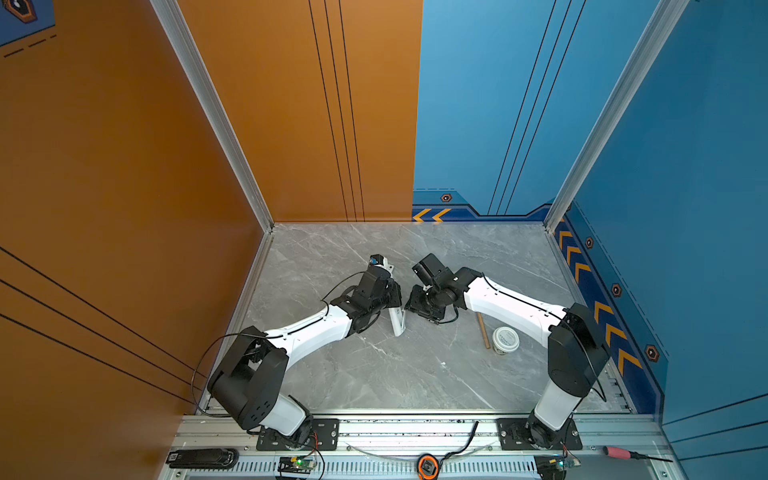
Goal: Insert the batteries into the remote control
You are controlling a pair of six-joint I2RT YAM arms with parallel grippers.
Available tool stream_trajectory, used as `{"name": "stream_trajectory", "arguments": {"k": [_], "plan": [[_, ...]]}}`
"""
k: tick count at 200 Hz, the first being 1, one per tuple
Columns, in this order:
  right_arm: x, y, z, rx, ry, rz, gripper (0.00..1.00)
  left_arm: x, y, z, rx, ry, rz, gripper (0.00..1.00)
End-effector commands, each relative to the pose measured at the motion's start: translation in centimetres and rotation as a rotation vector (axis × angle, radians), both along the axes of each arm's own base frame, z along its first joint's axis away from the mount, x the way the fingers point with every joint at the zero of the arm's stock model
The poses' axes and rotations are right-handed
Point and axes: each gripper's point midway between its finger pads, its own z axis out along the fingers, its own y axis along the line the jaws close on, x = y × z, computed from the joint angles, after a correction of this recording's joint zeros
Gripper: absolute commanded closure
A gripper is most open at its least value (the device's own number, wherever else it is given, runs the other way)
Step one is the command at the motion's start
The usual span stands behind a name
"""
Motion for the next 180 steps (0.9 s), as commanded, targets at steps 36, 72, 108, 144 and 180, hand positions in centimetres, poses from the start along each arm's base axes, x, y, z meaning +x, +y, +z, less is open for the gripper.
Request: {"name": "stream_trajectory", "arguments": {"k": [36, 72, 108, 144, 180], "plan": [[-1.4, 0.1, -2.9, -0.056, 0.084, 0.055, 0.57, 0.8, -0.6, 0.3, -0.102, -0.025, -0.005, 1.00], [-1.1, 1.9, -2.3, -0.021, 0.061, 0.123, 0.55, 1.0, 0.0, -1.2, -0.204, 0.019, 0.005, 1.00], [-1.3, 2.7, -1.3, -0.012, 0.022, 0.182, 0.52, 1.0, 0.4, -1.8, -0.216, 0.042, -0.007, 1.00], [-1.6, 2.9, -0.1, -0.037, -0.016, 0.232, 0.48, 0.9, 0.7, -3.1, -0.283, 0.078, -0.013, 1.00], [-2.2, 1.7, 1.4, -0.122, -0.080, 0.310, 0.47, 0.7, 1.4, -3.9, -0.292, 0.094, -0.003, 1.00]]}}
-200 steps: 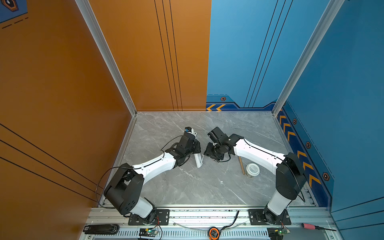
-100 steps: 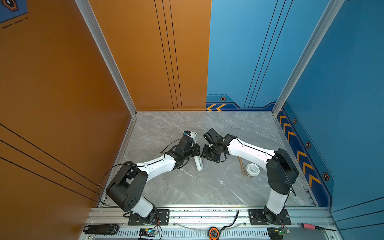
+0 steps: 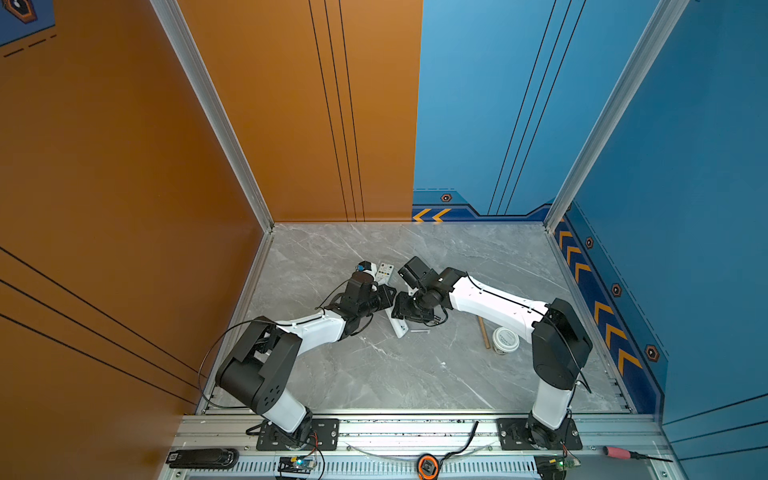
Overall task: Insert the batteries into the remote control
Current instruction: 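Move the right gripper to the two batteries and grasp one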
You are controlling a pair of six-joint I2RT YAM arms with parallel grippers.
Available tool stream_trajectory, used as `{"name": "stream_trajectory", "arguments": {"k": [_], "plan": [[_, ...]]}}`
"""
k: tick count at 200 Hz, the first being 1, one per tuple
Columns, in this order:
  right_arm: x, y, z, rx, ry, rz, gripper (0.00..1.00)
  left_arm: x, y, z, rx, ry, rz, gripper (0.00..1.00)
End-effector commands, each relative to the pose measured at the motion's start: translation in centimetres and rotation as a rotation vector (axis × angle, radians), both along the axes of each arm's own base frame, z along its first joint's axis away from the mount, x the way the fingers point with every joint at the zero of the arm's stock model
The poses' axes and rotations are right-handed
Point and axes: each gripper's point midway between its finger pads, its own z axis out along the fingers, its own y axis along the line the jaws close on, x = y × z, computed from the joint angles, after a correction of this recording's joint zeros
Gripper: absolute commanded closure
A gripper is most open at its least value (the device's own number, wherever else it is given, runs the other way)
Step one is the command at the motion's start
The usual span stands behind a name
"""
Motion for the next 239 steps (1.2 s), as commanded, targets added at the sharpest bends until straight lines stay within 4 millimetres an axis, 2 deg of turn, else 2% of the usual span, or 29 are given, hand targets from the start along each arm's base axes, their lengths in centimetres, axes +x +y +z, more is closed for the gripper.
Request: {"name": "stream_trajectory", "arguments": {"k": [1, 31, 67, 79, 102, 107, 131, 165, 221, 225, 239], "plan": [[-0.8, -1.5, 1.6, -0.085, -0.067, 0.082, 0.47, -0.1, 0.0, 0.1, -0.042, 0.000, -0.013, 1.00], [-1.7, -4.1, 2.5, -0.157, -0.126, 0.141, 0.47, -0.5, 1.7, -0.2, -0.038, 0.004, 0.013, 1.00], [-2.7, -10.1, 0.5, -0.240, -0.042, 0.051, 0.47, -1.8, 2.9, 0.1, 0.003, 0.005, -0.004, 1.00], [-2.6, -11.4, -0.4, -0.270, -0.009, 0.044, 0.47, -2.3, 3.2, 0.4, 0.007, 0.004, -0.007, 1.00], [-1.5, -11.5, -1.4, -0.372, -0.014, 0.199, 0.48, -3.3, 2.8, 0.7, -0.033, 0.017, -0.038, 1.00], [-0.6, -12.3, -1.9, -0.388, 0.001, 0.214, 0.48, -3.5, 2.6, 0.9, -0.044, 0.019, -0.046, 1.00], [0.7, -12.1, -3.4, -0.418, 0.032, 0.356, 0.52, -4.5, 2.4, 1.8, -0.076, 0.009, -0.074, 1.00], [1.6, -12.0, -4.6, -0.434, 0.049, 0.432, 0.57, -5.7, 3.3, 2.6, -0.067, 0.006, -0.064, 1.00], [3.5, -10.6, -5.2, -0.498, 0.017, 0.535, 0.62, -6.9, 4.5, 1.8, -0.055, 0.036, -0.044, 1.00], [3.5, -10.5, -6.1, -0.509, 0.037, 0.548, 0.63, -7.0, 4.6, 1.8, -0.054, 0.037, -0.045, 1.00], [3.4, -10.0, -6.6, -0.519, 0.042, 0.570, 0.65, -7.1, 4.8, 1.8, -0.049, 0.040, -0.040, 1.00]]}}
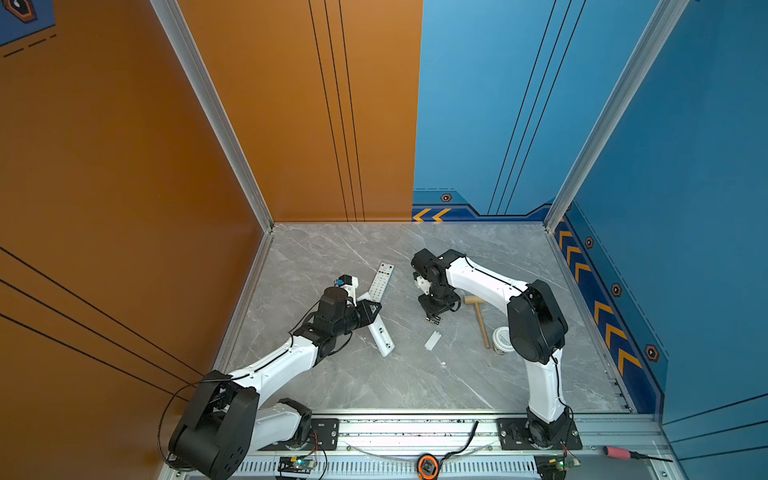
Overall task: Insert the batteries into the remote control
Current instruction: 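Move the right gripper to the two batteries and grasp one, then carry the battery with the right gripper to the remote's open compartment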
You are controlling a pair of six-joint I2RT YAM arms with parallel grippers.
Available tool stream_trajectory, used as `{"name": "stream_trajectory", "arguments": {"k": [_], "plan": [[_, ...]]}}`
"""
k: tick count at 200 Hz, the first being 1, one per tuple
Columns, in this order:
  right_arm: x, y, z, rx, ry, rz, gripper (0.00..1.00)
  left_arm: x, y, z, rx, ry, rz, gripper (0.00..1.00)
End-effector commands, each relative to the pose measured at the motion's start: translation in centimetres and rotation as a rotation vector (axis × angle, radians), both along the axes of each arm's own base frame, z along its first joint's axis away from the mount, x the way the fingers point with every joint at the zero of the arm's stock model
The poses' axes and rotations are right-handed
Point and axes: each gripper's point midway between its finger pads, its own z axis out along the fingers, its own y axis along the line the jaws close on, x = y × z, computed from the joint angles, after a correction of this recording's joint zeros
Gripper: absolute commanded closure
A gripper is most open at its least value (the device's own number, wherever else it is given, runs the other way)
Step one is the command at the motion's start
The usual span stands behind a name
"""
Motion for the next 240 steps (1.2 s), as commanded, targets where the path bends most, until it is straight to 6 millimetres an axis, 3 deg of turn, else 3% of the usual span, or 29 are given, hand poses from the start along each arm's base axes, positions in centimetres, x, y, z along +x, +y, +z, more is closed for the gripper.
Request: {"name": "stream_trajectory", "arguments": {"k": [1, 170, 191, 233, 240], "plan": [[-0.4, -0.1, -1.0, -0.069, 0.030, 0.075, 0.65, -0.7, 0.4, -0.2, 0.005, 0.019, -0.012, 1.00], [-1.1, 0.2, -4.8, -0.112, 0.099, 0.078, 0.72, -0.4, 1.3, 0.9, 0.008, -0.002, 0.012, 1.00], [-1.4, 0.4, -4.8, -0.099, 0.105, 0.073, 0.77, -0.4, 1.5, 0.6, 0.012, 0.002, 0.016, 1.00], [-1.9, 0.6, -4.8, -0.091, 0.112, 0.061, 0.97, -0.1, 1.0, 0.8, -0.005, -0.006, -0.001, 1.00], [-2.7, 1.6, -4.5, -0.080, 0.104, 0.081, 1.00, -0.1, 0.9, 1.0, -0.015, -0.011, -0.005, 1.00]]}}
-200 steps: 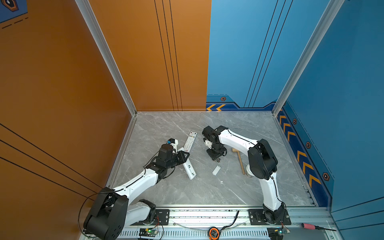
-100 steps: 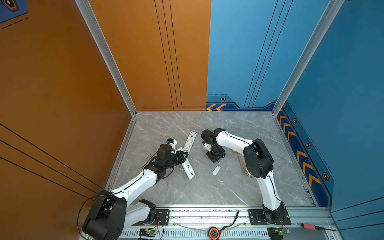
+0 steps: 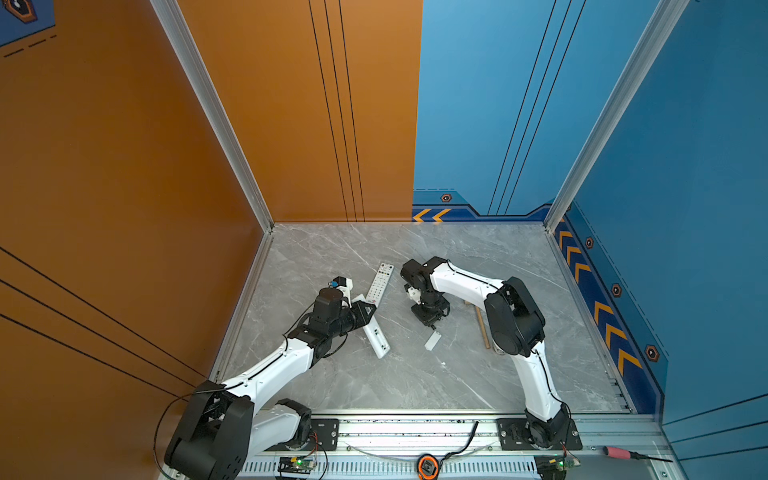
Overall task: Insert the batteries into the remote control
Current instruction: 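Carry the battery with the right gripper to the remote's open compartment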
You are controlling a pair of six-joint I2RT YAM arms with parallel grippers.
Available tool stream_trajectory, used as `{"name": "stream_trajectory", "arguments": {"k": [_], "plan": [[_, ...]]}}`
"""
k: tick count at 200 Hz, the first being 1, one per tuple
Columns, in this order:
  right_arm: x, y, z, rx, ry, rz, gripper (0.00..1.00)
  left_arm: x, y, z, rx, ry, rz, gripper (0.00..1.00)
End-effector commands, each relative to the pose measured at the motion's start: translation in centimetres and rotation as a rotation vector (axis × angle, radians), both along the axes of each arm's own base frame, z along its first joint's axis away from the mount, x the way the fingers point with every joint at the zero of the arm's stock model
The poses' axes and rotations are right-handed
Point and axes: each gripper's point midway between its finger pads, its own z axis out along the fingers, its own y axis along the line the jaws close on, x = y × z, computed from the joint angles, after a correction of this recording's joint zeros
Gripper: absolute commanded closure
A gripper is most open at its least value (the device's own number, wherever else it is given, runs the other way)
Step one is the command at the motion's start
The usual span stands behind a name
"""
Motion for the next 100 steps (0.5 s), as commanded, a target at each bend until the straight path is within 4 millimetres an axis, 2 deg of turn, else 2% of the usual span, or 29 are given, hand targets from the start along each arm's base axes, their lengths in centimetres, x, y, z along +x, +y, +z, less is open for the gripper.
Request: {"name": "stream_trajectory", "arguments": {"k": [1, 29, 31, 44, 65, 86, 100], "plan": [[-1.7, 0.8, -0.5, 0.004, 0.026, 0.003, 1.00, 0.2, -0.4, 0.9, -0.022, -0.032, -0.034, 1.00], [-1.4, 2.2, 2.2, 0.117, -0.056, -0.048, 1.00, 0.6, -1.0, 1.6, -0.067, -0.046, -0.050, 1.00], [-1.2, 2.4, 3.2, 0.139, -0.079, -0.051, 1.00, 0.7, -1.0, 1.6, -0.069, -0.048, -0.050, 1.00], [-0.9, 3.2, 5.5, 0.204, -0.151, -0.069, 1.00, 1.0, -1.2, 2.1, -0.094, -0.058, -0.060, 1.00], [-0.8, 4.2, 10.8, 0.314, -0.291, -0.103, 1.00, 1.6, -1.3, 3.1, -0.162, -0.075, -0.071, 1.00], [-2.2, 6.0, 16.1, 0.425, -0.412, -0.080, 1.00, 2.0, -1.6, 4.7, -0.229, -0.103, -0.104, 1.00], [-3.8, 7.7, 18.6, 0.528, -0.440, -0.051, 1.00, 2.2, -1.8, 5.9, -0.278, -0.125, -0.128, 1.00]]}}
